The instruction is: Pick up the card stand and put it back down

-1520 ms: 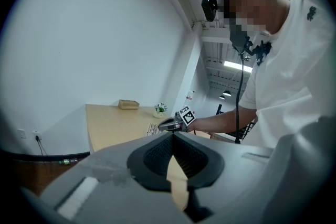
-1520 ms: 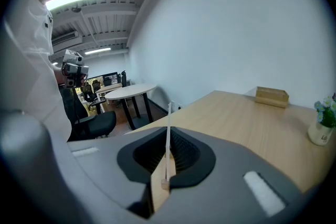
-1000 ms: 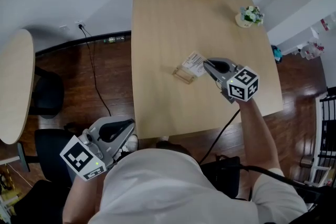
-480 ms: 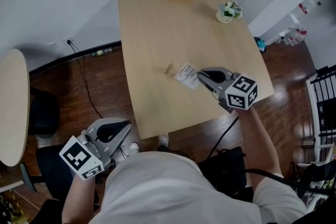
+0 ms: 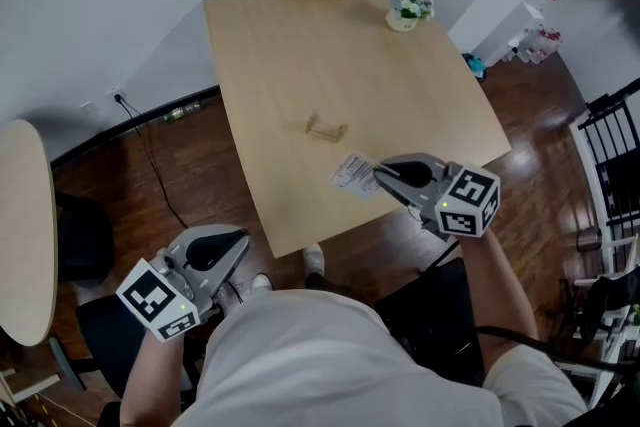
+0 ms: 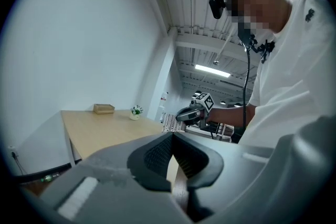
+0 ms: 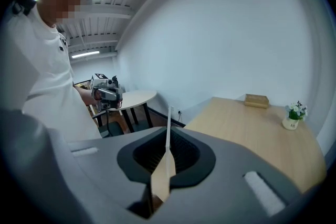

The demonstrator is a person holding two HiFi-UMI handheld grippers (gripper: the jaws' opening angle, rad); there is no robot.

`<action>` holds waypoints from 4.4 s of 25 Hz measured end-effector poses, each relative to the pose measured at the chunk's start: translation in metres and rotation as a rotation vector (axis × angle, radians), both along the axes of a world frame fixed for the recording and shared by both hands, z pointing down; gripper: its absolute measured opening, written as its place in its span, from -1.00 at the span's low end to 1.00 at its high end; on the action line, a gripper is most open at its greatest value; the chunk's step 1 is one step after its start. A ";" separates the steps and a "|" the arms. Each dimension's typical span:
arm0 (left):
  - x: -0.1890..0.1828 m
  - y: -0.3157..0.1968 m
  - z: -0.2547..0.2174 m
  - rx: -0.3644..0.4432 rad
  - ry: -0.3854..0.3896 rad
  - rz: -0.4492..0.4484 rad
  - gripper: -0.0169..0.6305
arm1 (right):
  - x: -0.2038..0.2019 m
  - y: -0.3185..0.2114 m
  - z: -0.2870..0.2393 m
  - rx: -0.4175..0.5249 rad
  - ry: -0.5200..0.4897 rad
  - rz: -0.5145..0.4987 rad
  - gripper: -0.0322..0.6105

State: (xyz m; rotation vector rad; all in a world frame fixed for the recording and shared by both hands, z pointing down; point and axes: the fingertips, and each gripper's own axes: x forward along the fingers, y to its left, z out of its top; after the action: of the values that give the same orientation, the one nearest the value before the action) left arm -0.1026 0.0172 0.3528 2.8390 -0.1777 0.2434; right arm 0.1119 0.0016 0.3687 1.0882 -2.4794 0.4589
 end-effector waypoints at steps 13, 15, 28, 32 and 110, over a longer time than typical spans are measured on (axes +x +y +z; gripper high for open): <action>-0.004 0.008 0.000 0.009 0.001 0.035 -0.94 | -0.024 0.060 -0.014 0.002 -0.036 0.046 -0.84; -0.002 0.009 -0.002 0.013 0.001 0.040 -0.94 | -0.024 0.064 -0.016 0.003 -0.039 0.051 -0.84; 0.003 0.016 -0.001 0.025 -0.012 0.050 -0.94 | -0.020 0.073 -0.017 0.012 -0.045 0.073 -0.84; 0.005 0.011 -0.003 0.007 0.008 0.044 -0.94 | -0.016 0.072 -0.017 0.015 -0.050 0.078 -0.84; 0.051 -0.061 0.011 -0.082 -0.108 -0.359 -0.94 | 0.081 -0.199 0.133 -0.047 0.002 -0.158 -0.84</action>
State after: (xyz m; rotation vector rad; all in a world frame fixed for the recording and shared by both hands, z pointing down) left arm -0.0513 -0.0438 0.3642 2.6527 -0.6740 0.3167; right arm 0.1926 -0.1978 0.5014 0.8662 -2.5155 0.4659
